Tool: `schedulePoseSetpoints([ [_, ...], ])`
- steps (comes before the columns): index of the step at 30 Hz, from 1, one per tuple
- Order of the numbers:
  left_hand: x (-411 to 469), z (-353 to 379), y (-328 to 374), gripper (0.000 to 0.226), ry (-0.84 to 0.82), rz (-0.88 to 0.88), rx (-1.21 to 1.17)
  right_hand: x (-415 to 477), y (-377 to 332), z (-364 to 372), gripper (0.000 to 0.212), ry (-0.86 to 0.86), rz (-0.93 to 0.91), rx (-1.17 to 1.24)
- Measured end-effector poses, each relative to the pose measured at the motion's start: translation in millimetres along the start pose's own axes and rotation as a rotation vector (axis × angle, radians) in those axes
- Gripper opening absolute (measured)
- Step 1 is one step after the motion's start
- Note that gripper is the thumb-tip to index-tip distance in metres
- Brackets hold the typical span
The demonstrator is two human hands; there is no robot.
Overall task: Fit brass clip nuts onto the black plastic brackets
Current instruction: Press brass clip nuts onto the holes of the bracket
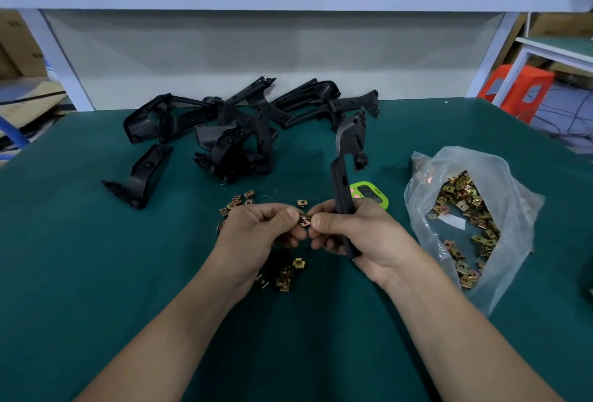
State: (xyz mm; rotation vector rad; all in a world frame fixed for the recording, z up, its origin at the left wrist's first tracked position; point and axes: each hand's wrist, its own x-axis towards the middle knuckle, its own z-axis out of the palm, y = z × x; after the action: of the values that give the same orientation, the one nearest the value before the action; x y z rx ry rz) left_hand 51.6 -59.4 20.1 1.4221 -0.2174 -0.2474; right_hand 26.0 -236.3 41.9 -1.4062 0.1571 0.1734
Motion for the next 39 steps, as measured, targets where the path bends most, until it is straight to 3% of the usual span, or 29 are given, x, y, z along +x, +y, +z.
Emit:
schedulePoseSetpoints([
  [4, 0.7, 0.3, 4.4, 0.031, 0.023, -0.055, -0.084, 0.4, -0.1, -3.4, 0.027, 0.008, -0.012, 0.012],
  [7, 7.7, -15.2, 9.2, 0.031, 0.148, -0.103, -0.209, 0.3, -1.8, -14.1, 0.028, 0.061, -0.069, -0.048],
  [11, 10.3, -26.5, 6.8, 0.014, 0.204, -0.073, -0.220, 3.8, 2.9, -15.0, 0.018, 0.114, -0.111, -0.343],
  [14, 11.1, -25.5, 2.6, 0.011, 0.174, -0.073, -0.188, 7.0, 10.2, -10.0, 0.010, 0.237, -0.127, -0.801],
  [18, 10.8, -29.5, 3.6, 0.020, 0.150, -0.077, -0.198, 7.4, 11.1, -14.0, 0.031, 0.420, -0.257, -1.081],
  [20, 9.6, -30.9, 5.4, 0.022, 0.139, -0.064, -0.204, 8.6, 10.2, -18.4, 0.026, 0.453, -0.282, -1.186],
  [24, 7.9, -31.6, 7.3, 0.028, 0.130, -0.025, -0.184, 9.1, 8.6, -22.2, 0.012, 0.453, -0.293, -1.281],
  [31, 5.4, -28.2, 6.4, 0.033, 0.123, -0.008, -0.157, 5.4, 6.5, -21.4, 0.027, 0.393, -0.228, -1.360],
  [39, 3.3, -26.7, 8.3, 0.017, 0.119, -0.004, -0.207, 4.8, 5.7, -19.2, 0.031, 0.368, -0.186, -1.405],
])
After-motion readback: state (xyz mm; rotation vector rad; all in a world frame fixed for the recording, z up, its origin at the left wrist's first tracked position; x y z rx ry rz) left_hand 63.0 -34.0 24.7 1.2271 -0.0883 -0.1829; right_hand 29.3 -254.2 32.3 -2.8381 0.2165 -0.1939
